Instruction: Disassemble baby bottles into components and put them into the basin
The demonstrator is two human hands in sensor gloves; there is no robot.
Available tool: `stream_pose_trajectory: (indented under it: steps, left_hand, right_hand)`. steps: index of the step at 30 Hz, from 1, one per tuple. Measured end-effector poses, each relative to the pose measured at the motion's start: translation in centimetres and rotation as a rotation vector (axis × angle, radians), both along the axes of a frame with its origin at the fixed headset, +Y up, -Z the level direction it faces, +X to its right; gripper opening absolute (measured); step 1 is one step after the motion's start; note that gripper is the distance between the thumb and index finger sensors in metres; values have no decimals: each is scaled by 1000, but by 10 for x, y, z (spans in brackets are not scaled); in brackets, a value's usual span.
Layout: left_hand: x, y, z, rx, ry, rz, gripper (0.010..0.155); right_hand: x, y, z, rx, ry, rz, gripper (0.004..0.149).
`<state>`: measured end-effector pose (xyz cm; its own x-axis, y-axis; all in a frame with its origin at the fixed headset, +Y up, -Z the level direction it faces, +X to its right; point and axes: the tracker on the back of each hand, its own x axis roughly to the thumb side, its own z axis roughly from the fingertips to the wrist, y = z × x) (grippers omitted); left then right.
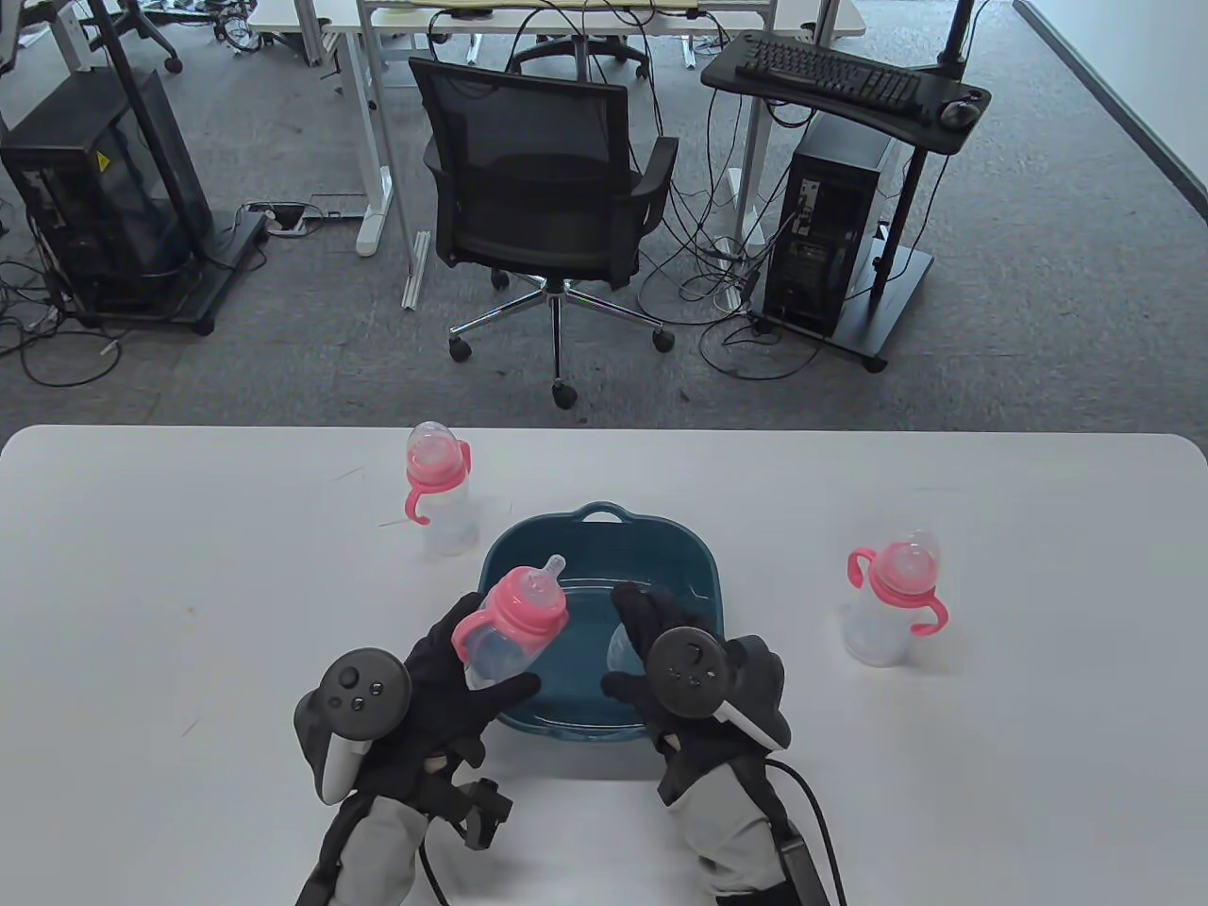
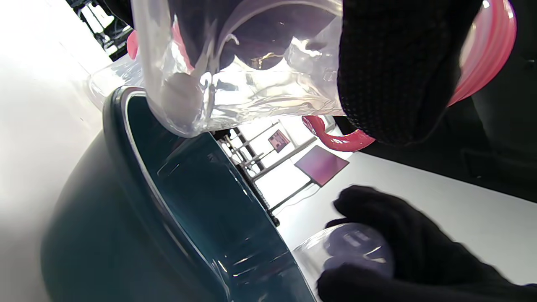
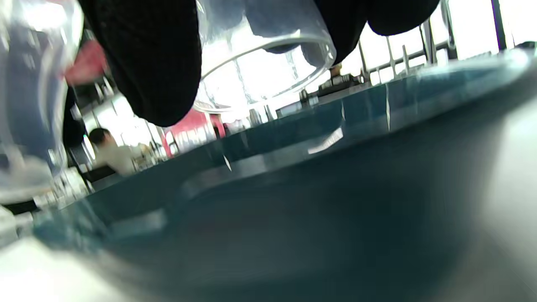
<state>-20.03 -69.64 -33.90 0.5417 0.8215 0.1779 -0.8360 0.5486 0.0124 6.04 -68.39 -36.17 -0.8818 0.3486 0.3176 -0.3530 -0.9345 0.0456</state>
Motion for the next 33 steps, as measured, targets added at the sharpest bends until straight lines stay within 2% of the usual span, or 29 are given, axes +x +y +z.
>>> stream_pose_trajectory:
  steps: [4,7,15,20,29,33]
  left_hand:
    - [0,0,0,1,1,1,92]
    - [0,0,0,1,1,4,92]
    - [3,-2,0,4,-5,-16,92]
    - [4,-2,0,6,-7,-20,92]
    - [5,-2,-1,15,-2,-40,91]
    - [8,-1,0,28,-9,-92,91]
  right_hand:
    - [-9,-17,-5,-61,10,70,82]
    - [-10,-24,-7,-60,4,134,81]
    - [-2,-22,-9,-20,-24,56,75]
    - [10,-3,-5,34,-35,-105,75]
    - [37,50,18,124,57,-640,67]
    - [36,63,27,151,125,-735,72]
